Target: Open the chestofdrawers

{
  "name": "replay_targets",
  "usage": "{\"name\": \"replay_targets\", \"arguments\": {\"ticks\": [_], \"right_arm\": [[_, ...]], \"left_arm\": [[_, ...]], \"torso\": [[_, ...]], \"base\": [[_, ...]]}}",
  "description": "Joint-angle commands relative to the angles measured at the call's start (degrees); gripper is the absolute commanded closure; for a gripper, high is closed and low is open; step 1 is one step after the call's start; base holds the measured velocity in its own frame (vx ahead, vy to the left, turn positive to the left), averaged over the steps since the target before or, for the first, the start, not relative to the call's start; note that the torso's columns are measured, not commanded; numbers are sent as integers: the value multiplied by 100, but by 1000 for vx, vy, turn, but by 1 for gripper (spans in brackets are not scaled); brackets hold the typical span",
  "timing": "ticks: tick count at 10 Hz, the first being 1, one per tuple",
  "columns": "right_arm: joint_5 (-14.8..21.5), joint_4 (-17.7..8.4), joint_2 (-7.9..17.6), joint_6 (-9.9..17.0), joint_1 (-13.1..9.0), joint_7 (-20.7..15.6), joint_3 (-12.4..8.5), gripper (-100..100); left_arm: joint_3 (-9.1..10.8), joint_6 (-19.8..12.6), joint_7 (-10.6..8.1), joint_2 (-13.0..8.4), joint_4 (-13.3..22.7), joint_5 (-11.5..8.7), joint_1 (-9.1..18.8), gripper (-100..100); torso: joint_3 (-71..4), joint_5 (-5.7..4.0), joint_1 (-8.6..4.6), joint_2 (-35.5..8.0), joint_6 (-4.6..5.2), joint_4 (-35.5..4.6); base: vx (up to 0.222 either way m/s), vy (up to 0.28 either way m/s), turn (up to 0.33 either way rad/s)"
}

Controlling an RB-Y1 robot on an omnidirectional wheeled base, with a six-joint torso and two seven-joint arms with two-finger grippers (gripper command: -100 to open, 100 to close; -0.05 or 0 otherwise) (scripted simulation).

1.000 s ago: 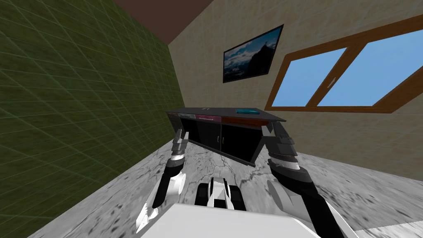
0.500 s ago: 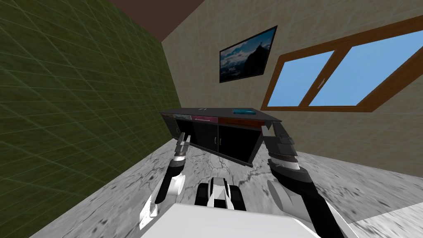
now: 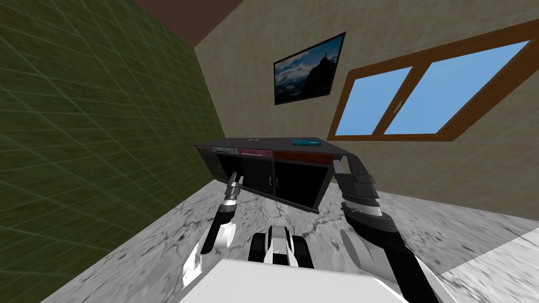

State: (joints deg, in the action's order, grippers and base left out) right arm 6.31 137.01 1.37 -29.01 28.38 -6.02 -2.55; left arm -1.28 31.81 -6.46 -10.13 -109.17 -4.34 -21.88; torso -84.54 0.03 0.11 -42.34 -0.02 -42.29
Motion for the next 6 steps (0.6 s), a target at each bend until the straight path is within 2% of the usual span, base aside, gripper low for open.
{"name": "replay_targets", "arguments": {"ticks": [1,2,4,5,6], "right_arm": [[0,0,0,0,0,0,0,0],[0,0,0,0,0,0,0,0],[0,0,0,0,0,0,0,0],[0,0,0,0,0,0,0,0],[0,0,0,0,0,0,0,0]], "left_arm": [[18,90,-77,-36,469,-221,84,-100],[18,90,-77,-36,564,-221,84,-100],[31,153,-145,-32,961,-433,190,-100],[31,153,-145,-32,1083,-433,190,-100],[38,185,-181,-23,1293,-543,245,-100]], "torso": [[2,-1,-6,-3,2,-1],[-1,-5,-18,3,3,0],[-4,-2,-7,7,3,1],[-11,-4,-15,19,2,4],[-3,-3,-10,4,0,2]], "base": [[74,-56,-119],[63,-44,-48],[92,-42,-94],[74,-41,-50],[59,-46,-78]]}}
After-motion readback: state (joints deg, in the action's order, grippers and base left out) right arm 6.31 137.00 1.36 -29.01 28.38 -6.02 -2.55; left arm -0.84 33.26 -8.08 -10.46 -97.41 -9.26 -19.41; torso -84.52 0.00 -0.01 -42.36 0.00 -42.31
